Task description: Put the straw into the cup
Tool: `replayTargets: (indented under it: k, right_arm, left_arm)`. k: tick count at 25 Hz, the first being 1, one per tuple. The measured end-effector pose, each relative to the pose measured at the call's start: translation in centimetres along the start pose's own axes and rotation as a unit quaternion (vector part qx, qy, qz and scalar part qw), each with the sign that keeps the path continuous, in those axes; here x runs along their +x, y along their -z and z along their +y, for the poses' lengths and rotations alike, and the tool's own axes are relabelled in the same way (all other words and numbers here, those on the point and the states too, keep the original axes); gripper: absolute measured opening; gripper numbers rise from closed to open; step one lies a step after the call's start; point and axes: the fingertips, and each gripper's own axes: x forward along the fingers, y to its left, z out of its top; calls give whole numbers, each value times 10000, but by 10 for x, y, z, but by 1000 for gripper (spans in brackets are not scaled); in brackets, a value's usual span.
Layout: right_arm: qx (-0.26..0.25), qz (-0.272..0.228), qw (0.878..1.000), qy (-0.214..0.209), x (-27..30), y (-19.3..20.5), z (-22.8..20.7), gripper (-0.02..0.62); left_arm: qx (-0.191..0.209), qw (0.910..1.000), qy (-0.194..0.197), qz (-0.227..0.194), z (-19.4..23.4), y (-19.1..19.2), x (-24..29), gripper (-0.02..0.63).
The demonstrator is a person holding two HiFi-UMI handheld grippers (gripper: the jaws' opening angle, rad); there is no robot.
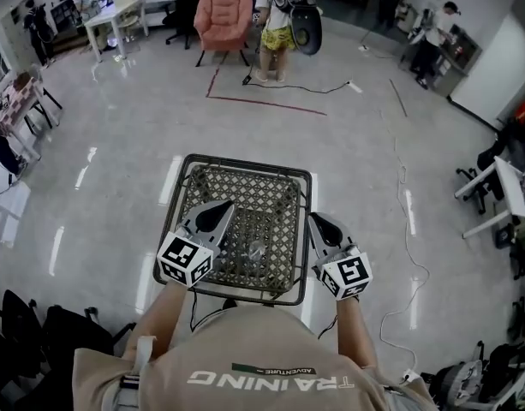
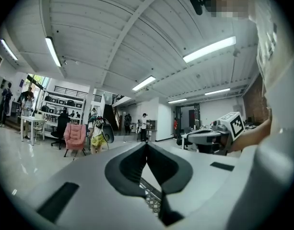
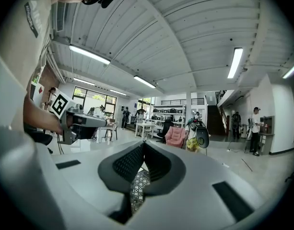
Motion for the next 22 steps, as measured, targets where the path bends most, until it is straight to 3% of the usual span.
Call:
replayTargets:
  k: [13, 22]
  right_arm:
    - [11, -102, 9999, 69, 8, -14, 3, 17]
    - [-5, -49, 9998, 170, 14, -15, 1, 17]
  left_arm:
    - [358, 9992, 46, 155, -8, -10, -11, 17]
    - [60, 9998, -202, 12, 14, -19, -11, 17]
